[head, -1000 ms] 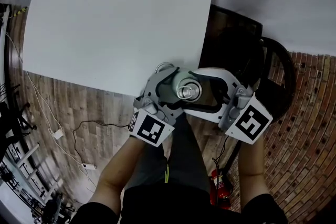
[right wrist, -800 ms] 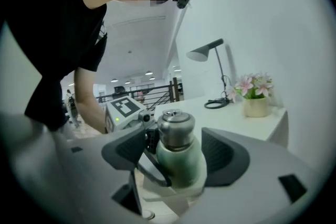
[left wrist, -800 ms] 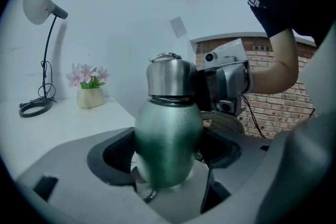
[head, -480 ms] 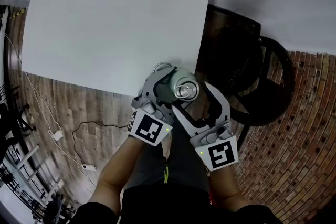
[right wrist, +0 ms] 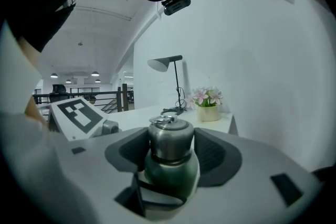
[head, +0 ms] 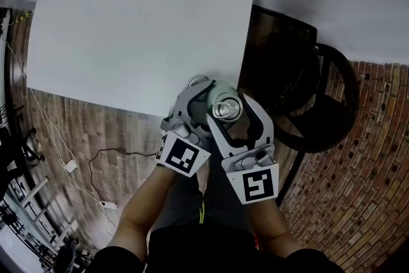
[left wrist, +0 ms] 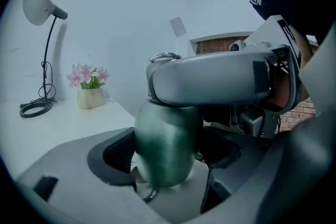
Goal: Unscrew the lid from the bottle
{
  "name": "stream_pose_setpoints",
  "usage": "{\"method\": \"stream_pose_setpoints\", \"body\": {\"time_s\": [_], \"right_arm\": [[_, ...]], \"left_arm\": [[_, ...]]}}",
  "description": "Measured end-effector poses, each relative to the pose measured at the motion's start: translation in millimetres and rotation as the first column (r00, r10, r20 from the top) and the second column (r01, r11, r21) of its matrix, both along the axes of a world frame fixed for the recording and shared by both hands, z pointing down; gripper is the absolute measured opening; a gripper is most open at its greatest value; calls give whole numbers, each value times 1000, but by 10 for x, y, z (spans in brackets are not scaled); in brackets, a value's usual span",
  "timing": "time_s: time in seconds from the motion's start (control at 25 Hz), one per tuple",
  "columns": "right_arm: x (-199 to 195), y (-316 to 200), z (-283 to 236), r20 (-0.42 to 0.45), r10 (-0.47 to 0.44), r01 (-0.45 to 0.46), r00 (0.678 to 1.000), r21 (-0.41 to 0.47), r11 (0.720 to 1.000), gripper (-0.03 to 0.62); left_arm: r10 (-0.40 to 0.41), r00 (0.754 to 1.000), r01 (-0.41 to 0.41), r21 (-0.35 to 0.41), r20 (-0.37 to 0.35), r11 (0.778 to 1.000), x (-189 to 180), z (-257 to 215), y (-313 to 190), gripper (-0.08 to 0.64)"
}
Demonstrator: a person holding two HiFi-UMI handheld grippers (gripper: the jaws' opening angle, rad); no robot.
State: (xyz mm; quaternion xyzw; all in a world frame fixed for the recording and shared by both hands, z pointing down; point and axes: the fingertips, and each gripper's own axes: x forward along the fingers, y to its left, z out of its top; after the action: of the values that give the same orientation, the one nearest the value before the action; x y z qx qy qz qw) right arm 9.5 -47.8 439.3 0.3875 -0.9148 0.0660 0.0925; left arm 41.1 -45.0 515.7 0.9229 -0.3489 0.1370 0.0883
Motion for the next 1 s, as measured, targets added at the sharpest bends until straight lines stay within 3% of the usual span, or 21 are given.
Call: {"method": "stream_pose_setpoints", "body": {"time_s": [0.36, 0.56, 0.68, 0.8, 0.88, 1.0], "right_arm": [[-16, 41, 20, -51, -62, 63, 997, 33, 997, 264], [-23, 84, 73, -56, -230, 230, 971, -11, 973, 264], [-38, 128, 89, -65, -416, 414, 907, -37, 909, 264], [-65, 166, 56, -82, -604, 602, 793, -51, 797, 262], [-87, 173, 32, -104, -675, 672, 731, -62, 738, 263], [-105, 175, 21, -132, -703, 701, 699, -69, 710, 264]], "left_arm": [[1, 1000, -1, 1, 0, 1000, 0, -3, 6, 373], [1, 1000, -1, -1, -1, 1000, 1, 1, 0, 373], [2, 1000, -2, 0, -1, 1000, 0, 5, 0, 373], [3, 1000, -3, 3, 0, 1000, 3, 5, 4, 373], [3, 1000, -3, 2, 1, 1000, 3, 5, 8, 373], [-2, 1000, 2, 0, -1, 1000, -1, 0, 7, 373]]}}
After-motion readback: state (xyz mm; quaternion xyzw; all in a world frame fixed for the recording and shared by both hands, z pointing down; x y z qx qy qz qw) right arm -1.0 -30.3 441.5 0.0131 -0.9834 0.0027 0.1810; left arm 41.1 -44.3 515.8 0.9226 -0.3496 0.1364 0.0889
